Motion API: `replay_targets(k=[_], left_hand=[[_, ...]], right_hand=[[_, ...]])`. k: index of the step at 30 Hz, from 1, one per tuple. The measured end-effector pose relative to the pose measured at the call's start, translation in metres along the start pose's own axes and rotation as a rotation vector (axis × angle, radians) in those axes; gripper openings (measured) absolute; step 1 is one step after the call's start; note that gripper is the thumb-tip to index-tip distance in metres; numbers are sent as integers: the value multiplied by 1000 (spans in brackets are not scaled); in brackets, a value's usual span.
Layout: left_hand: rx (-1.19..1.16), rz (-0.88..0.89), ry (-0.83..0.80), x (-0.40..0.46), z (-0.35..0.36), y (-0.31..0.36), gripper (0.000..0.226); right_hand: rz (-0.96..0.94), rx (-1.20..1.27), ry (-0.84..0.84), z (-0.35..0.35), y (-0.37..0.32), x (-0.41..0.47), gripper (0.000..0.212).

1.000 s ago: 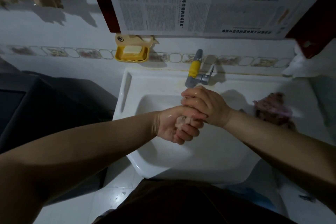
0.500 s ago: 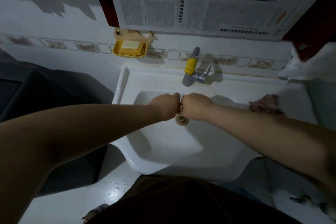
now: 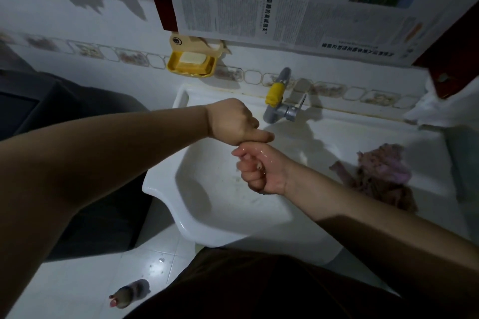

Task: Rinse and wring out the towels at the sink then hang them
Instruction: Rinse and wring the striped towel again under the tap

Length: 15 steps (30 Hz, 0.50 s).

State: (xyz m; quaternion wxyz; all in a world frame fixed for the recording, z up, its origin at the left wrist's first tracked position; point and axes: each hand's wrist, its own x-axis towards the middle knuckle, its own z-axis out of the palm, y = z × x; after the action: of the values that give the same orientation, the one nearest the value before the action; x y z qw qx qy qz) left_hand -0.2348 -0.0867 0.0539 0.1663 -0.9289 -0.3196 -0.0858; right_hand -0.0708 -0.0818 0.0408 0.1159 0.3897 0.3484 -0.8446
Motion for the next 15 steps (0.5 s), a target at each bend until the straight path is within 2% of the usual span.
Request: replay_targets(k=[3, 6, 8, 9, 11, 13, 15], left_hand=[[38, -19, 23, 1, 2, 5, 30], [27, -110, -49, -3, 11, 17, 28], [-24, -159, -150, 0, 11, 26, 32], [-63, -185, -221, 3, 10, 29, 38], [-182, -300, -339, 4, 9, 34, 54], [-190, -368, -262, 2, 11, 42, 53], [-226, -527, -189, 3, 10, 48, 47]], right_hand=[[23, -29, -74, -9, 0, -8, 40], [96, -183, -138, -35, -6, -12, 29], [128, -316, -193, -49, -16, -15, 24], [138, -355, -201, -56, -21, -17, 26], [149, -350, -221, -66, -31, -19, 16], [146, -328, -241, -73, -36, -20, 13], [107, -268, -260, -77, -38, -20, 16]])
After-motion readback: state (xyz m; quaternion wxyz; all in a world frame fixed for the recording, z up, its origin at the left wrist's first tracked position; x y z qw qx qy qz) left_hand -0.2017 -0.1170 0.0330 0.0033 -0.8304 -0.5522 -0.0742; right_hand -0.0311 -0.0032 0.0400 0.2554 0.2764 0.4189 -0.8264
